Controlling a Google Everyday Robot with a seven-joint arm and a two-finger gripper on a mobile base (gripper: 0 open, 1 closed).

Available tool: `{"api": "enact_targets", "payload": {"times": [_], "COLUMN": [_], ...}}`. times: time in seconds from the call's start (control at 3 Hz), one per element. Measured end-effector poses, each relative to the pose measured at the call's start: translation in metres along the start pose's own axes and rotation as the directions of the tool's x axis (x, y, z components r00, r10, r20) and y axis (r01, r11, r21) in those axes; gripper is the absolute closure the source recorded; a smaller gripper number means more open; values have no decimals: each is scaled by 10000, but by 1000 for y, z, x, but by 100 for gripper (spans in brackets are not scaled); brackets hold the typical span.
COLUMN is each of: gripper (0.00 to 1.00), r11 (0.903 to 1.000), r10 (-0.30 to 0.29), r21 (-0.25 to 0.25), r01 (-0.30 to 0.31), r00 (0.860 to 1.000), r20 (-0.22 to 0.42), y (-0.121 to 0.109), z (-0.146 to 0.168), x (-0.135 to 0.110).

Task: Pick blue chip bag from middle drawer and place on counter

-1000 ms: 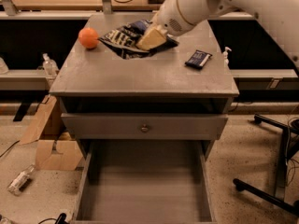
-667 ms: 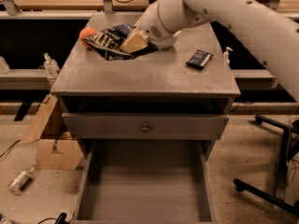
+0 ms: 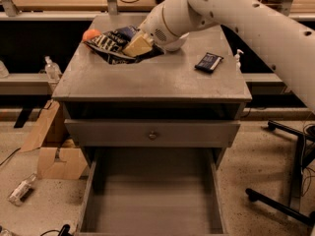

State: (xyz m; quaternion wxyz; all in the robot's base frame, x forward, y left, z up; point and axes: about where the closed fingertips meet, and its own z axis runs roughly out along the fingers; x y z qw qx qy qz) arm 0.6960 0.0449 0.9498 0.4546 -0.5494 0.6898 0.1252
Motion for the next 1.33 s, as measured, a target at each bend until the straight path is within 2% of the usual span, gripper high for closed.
{"api": "enact_targets", "payload": {"times": [0.67, 1.0, 1.33], "gripper": [18, 0, 0], "r11": [10000, 9999, 9999], "r10": [-16, -26, -26], "r21": [-66, -103, -103], "r01": [16, 26, 26], "r00": [10000, 10000, 10000], "r20": [1, 2, 2], "y": [3, 4, 4], "z": [3, 5, 5], "x": [-1, -1, -1]}}
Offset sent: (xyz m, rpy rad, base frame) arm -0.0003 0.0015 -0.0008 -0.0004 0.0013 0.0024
